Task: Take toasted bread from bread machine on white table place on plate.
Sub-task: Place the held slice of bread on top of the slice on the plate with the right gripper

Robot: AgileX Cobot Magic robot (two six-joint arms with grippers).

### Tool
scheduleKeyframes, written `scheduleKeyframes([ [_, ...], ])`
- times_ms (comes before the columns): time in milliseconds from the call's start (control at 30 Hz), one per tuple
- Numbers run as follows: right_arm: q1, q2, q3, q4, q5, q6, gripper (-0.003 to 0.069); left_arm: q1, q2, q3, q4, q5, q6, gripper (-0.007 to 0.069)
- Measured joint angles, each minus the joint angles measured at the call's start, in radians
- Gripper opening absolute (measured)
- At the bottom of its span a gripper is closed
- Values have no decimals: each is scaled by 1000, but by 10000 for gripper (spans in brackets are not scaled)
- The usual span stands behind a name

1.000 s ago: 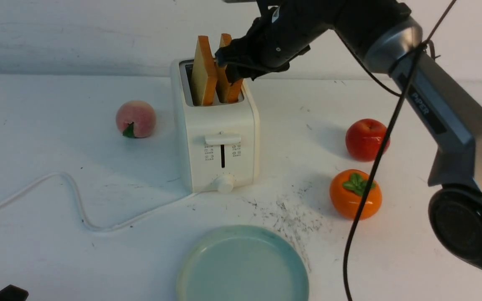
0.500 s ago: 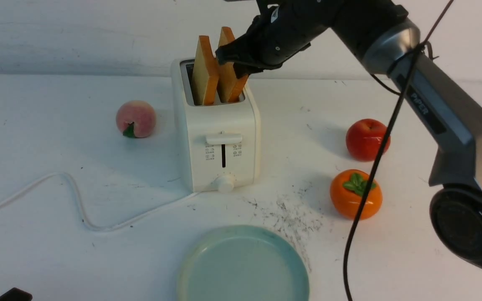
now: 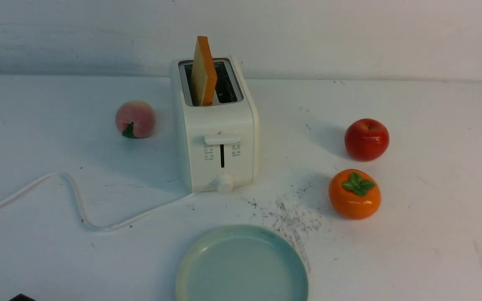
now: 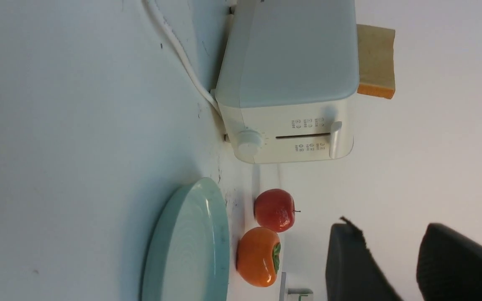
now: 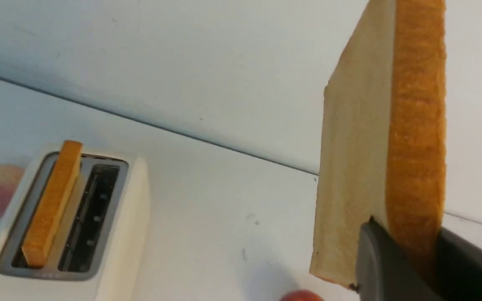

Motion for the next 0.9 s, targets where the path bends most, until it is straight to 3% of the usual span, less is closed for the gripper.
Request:
scheduleKeyframes([
  [100,0,-95,158,1,0,22,87,0,0,0,1,0,0,237],
  [233,0,-338,587,91,0,68,87,0,0,0,4,0,0,237],
  [267,0,-348,587,97,-1,69,87,0,0,0,4,0,0,237],
  [333,0,-511,955,232,-58,75,87,0,0,0,4,0,11,237],
  [500,0,-622,1358,447,-300,54,87,0,0,0,5,0,70,237],
  [700,0,-623,1690,856,-617,-146,87,0,0,0,5,0,119,238],
  [900,0,-527,1740,1248,-699,-474,87,0,0,0,5,0,124,237],
])
